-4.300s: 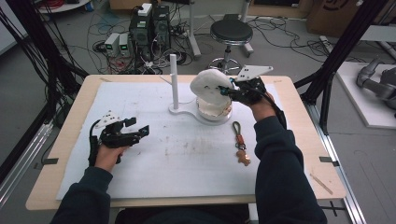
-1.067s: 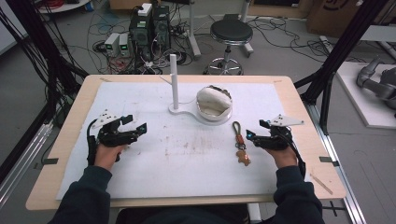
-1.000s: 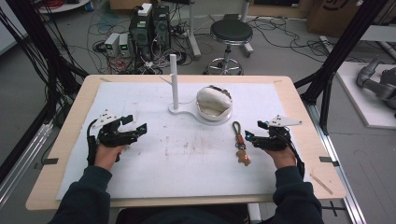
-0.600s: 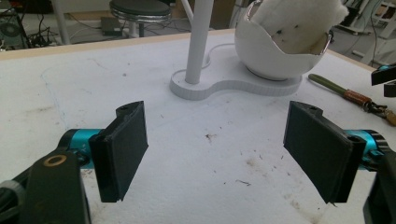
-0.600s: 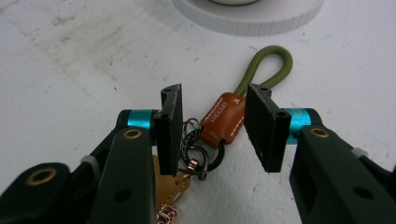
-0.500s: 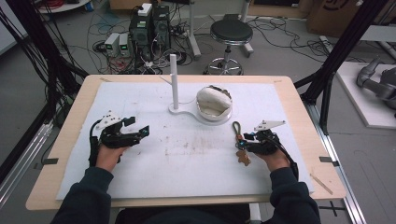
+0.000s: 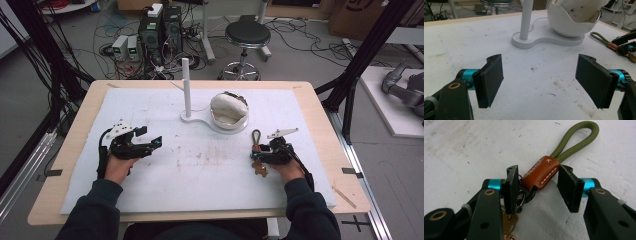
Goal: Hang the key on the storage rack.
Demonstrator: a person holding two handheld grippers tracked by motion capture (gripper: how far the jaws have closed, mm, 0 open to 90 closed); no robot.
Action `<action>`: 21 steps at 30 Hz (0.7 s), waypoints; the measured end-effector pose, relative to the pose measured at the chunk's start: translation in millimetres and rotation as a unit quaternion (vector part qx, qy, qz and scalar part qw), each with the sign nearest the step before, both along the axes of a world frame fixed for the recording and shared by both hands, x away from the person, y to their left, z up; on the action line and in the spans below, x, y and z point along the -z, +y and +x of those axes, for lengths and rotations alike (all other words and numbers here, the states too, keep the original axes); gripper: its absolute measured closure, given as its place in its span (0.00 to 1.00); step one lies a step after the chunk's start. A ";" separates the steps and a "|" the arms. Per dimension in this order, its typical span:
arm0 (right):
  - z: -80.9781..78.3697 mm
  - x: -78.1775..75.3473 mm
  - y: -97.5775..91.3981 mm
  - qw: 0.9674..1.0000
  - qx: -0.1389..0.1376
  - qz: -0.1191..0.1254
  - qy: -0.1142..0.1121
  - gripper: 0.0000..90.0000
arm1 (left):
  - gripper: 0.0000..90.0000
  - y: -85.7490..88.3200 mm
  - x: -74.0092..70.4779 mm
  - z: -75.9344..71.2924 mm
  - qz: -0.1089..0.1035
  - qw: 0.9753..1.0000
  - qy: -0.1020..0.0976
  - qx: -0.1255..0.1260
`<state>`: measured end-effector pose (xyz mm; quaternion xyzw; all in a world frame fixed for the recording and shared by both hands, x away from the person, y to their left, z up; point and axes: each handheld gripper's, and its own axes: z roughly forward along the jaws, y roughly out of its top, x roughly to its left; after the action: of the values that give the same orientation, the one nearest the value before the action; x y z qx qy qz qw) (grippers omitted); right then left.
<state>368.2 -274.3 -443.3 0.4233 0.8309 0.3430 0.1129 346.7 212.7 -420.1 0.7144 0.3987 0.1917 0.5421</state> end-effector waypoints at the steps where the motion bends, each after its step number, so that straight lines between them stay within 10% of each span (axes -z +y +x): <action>1: 1.0 0.0 -1.6 1.000 0.000 0.006 0.003 0.60 | 0.25 -0.1 -0.3 -0.3 0.002 1.000 0.001 0.000; 5: 7.6 -1.1 -9.2 0.998 0.043 0.052 0.012 0.45 | 0.25 0.6 0.0 0.2 -0.001 1.000 0.002 -0.002; 15: 7.2 2.1 6.6 0.999 0.027 -0.002 -0.016 0.62 | 0.26 -3.5 1.5 0.4 0.006 1.000 0.006 0.006; 21: 3.2 -3.7 2.6 1.000 0.017 0.004 0.018 0.88 | 0.26 -2.7 0.9 0.1 0.006 1.000 0.005 0.005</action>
<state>371.4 -271.7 -439.5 0.4438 0.8240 0.3371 0.1022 346.7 210.0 -421.0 0.7206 0.3971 0.1877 0.5366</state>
